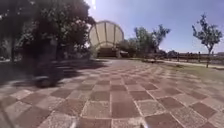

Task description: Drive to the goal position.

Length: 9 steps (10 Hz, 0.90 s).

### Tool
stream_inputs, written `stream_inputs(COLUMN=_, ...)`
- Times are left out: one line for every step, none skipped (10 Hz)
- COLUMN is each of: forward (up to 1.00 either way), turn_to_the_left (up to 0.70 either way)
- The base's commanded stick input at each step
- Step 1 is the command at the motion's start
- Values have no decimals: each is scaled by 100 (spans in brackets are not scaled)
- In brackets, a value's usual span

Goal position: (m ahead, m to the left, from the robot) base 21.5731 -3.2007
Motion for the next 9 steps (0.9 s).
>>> stream_inputs(forward=70, turn_to_the_left=0)
stream_inputs(forward=70, turn_to_the_left=0)
stream_inputs(forward=70, turn_to_the_left=0)
stream_inputs(forward=70, turn_to_the_left=0)
stream_inputs(forward=70, turn_to_the_left=0)
stream_inputs(forward=70, turn_to_the_left=0)
stream_inputs(forward=70, turn_to_the_left=0)
stream_inputs(forward=70, turn_to_the_left=0)
stream_inputs(forward=70, turn_to_the_left=0)
